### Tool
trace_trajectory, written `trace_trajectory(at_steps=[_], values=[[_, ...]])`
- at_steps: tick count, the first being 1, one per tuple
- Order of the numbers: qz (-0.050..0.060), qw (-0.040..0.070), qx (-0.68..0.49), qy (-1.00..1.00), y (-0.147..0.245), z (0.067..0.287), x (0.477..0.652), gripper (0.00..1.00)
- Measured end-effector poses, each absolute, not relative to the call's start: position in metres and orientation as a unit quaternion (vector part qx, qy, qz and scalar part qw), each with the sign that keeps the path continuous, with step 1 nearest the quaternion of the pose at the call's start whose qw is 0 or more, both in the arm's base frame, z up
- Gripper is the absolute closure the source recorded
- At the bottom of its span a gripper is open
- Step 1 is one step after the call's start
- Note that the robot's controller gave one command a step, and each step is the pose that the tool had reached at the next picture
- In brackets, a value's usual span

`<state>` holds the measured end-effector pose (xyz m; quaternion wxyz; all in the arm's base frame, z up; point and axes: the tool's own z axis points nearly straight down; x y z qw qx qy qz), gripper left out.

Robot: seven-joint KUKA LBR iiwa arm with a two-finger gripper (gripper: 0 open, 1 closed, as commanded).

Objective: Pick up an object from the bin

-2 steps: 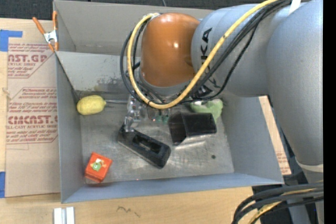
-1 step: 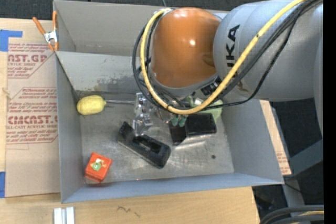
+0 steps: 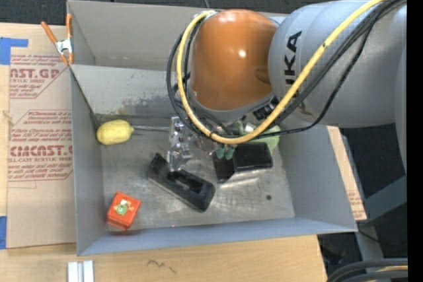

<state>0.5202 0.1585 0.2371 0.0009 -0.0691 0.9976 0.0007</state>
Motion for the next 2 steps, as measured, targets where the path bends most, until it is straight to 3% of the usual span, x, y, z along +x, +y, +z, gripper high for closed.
trace_trajectory(at_steps=[2], values=[[0.002, 0.000, -0.084, 0.996, 0.212, 0.219, 0.513, 1.00]])
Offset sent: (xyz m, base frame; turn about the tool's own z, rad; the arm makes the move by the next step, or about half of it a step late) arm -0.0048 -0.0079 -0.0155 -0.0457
